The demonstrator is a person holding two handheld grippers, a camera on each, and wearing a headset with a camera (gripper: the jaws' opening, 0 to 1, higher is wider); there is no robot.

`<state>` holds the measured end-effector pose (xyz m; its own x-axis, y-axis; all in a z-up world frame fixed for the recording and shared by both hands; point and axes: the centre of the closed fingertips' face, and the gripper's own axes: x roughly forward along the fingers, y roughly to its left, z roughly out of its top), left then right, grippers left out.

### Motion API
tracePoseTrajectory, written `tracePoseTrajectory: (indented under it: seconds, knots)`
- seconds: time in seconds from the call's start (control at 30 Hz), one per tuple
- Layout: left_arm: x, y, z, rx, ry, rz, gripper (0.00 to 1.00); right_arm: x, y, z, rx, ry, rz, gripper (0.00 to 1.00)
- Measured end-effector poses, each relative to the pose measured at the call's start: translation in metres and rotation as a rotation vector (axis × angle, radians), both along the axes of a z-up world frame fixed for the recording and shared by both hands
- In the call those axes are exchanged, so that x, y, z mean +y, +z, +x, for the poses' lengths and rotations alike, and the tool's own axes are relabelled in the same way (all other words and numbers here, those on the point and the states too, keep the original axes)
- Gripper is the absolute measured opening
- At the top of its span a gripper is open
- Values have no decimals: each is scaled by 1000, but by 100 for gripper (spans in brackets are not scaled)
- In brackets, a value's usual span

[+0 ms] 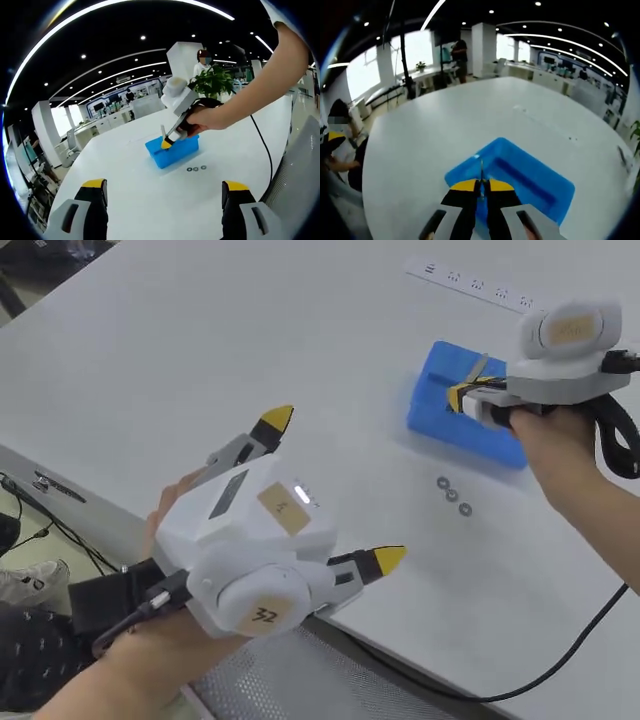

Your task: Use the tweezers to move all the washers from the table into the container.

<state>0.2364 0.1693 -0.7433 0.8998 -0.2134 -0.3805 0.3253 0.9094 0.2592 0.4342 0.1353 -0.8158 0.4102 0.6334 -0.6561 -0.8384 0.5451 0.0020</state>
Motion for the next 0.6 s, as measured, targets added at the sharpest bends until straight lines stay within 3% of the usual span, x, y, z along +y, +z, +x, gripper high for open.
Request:
tracePoseTrajectory:
  seconds: [0.07,0.33,0.6]
  knots:
    - [0,0,0,0,-1,2,97,0,0,0,-17,6,10,3]
    - [-1,0,-1,0,-8,3,97,-3,3,-2,-5,-5,-2,4]
    - [-1,1,-1,-2,-8,4,97,-6,23,-6,-7,-20,51,4]
